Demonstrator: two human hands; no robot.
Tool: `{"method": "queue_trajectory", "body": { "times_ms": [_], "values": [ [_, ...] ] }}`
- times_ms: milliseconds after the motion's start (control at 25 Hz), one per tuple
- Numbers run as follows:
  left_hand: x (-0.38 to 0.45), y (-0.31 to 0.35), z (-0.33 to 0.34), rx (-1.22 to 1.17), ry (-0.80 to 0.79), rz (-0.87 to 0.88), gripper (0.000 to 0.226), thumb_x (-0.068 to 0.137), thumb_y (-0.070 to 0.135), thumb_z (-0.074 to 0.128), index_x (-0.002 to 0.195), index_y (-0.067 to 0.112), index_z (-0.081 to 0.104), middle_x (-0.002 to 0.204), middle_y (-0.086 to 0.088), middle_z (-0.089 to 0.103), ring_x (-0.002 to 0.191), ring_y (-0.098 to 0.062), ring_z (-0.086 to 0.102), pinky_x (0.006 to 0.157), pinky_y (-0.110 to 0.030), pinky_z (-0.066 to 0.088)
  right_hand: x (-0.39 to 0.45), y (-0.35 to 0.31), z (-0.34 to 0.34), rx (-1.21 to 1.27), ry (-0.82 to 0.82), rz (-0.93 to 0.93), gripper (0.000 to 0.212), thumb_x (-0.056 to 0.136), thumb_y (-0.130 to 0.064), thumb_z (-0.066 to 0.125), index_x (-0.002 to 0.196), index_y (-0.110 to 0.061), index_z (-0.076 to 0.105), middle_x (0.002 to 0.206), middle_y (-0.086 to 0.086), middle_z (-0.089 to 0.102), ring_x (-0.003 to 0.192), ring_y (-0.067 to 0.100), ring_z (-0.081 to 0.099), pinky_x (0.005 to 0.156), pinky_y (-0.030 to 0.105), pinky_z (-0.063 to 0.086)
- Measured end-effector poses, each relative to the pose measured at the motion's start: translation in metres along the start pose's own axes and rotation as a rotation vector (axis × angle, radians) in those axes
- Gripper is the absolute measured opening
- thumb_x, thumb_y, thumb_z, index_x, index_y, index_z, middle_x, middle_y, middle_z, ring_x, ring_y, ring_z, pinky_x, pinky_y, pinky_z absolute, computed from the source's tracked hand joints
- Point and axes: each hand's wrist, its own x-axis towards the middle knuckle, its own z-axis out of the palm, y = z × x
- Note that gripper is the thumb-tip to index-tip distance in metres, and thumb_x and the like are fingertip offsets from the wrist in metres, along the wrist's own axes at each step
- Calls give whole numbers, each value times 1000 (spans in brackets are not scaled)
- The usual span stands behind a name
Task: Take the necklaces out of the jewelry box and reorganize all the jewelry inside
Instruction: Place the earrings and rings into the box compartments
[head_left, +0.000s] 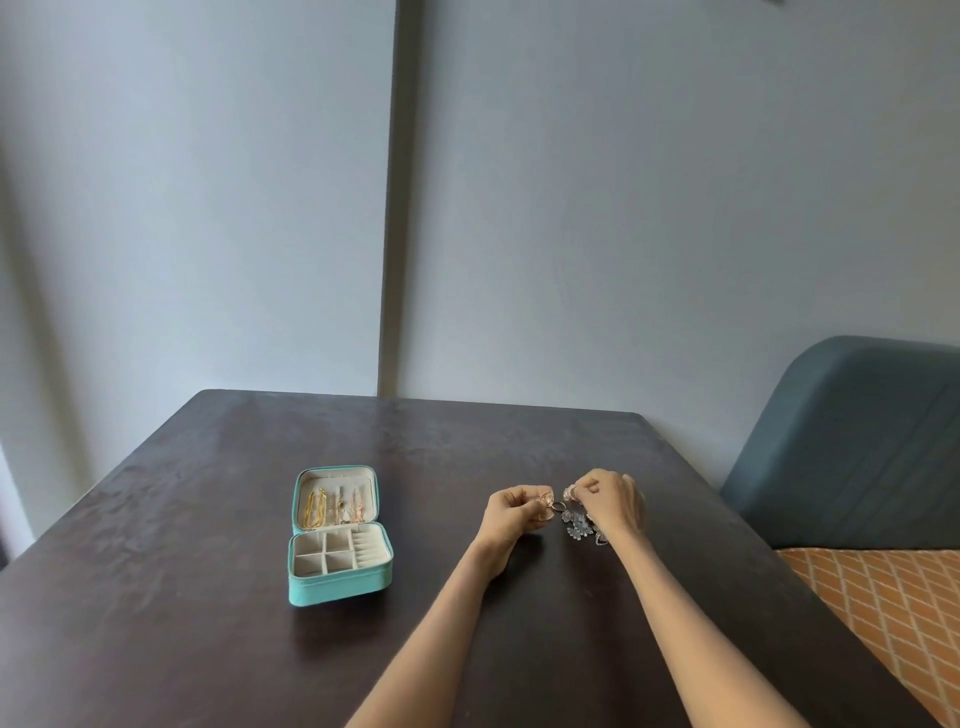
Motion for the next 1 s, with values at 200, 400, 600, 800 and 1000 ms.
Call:
{"method": "queue_trajectory", "body": {
  "times_ms": [200, 400, 600, 800, 1000],
  "values": [
    [-3, 14, -5, 60, 43, -24, 22, 85, -7, 56, 72, 11, 59, 60, 3, 63, 50, -5, 57, 67, -23, 50, -5, -5, -9, 326, -27, 99, 12, 82, -31, 63, 79, -21, 57, 91, 1, 68, 91, 26, 61, 66, 27, 39],
    [-11, 20, -13, 83, 96, -64, 26, 85, -8, 48, 71, 12, 53, 61, 2, 65, 44, -6, 55, 57, -21, 49, -15, -8, -2, 498, -40, 159, 9, 85, -15, 57, 92, -20, 57, 82, 0, 61, 80, 23, 57, 66, 27, 38],
    [-15, 21, -17, 102, 97, -102, 27, 85, -12, 45, 86, 13, 55, 63, 0, 64, 44, -8, 57, 54, -21, 50, -10, -9, 2, 779, -171, 237, 35, 86, 6, 34, 87, -9, 65, 67, 5, 55, 52, 11, 38, 38, 15, 29],
    [-14, 23, -21, 147, 55, -105, 32, 86, -12, 42, 100, 12, 59, 71, -4, 60, 45, -6, 56, 55, -19, 50, -6, -13, 1, 1026, -174, 396, 30, 86, 11, 32, 79, -5, 57, 65, 10, 53, 51, 13, 41, 36, 15, 36],
    [-13, 20, -19, 144, 44, -132, 32, 87, -12, 41, 93, 12, 62, 69, -2, 59, 44, -6, 58, 56, -21, 50, 2, -15, -7, 1500, -170, 541, 35, 86, 16, 23, 80, -4, 52, 77, 14, 52, 68, 21, 51, 47, 19, 51]
  ]
}}
